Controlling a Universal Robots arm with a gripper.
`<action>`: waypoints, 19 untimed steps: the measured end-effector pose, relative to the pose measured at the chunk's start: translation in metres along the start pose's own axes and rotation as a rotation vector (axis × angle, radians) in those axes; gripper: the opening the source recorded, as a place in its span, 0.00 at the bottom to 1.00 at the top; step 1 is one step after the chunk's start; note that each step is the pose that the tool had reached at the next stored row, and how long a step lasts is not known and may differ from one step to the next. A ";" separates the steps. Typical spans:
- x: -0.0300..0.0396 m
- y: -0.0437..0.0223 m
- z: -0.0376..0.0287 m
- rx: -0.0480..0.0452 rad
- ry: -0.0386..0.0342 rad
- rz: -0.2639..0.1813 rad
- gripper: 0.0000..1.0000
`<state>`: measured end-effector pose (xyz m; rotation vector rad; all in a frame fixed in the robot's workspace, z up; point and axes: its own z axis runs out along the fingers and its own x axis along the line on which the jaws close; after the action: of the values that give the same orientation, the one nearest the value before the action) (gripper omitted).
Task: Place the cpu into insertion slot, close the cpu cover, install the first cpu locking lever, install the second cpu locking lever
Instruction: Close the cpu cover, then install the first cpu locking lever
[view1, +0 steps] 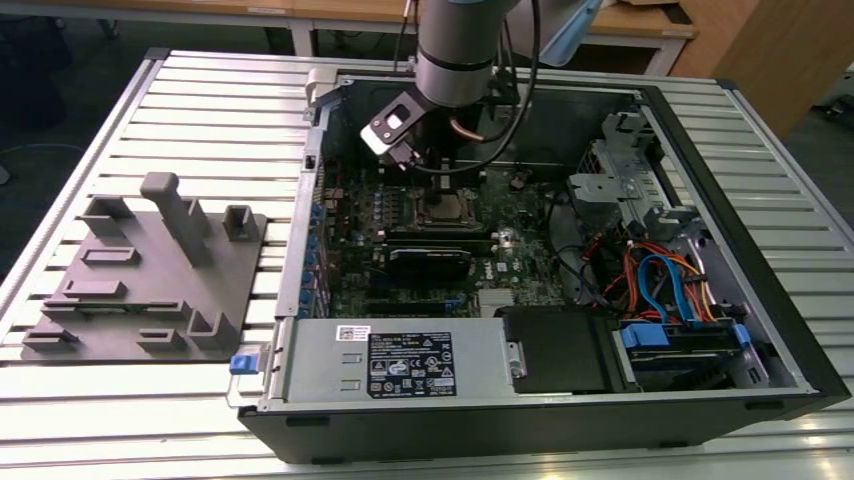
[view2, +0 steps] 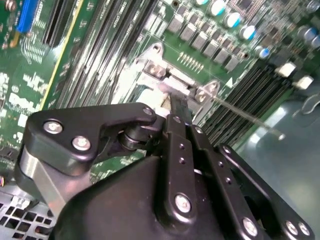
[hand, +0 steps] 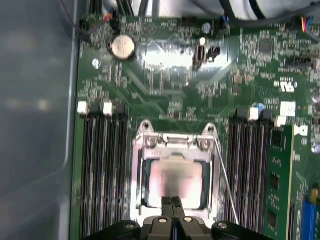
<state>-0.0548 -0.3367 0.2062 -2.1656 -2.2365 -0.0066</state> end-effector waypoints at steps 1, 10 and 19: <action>-0.0001 0.0026 0.0001 0.0000 0.0001 0.000 0.10; -0.0005 0.0161 0.0002 0.0000 0.0000 0.000 0.10; -0.0005 0.0167 -0.0002 0.0001 -0.0001 0.000 0.10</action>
<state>-0.0381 -0.3367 0.2061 -2.1657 -2.2365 -0.0065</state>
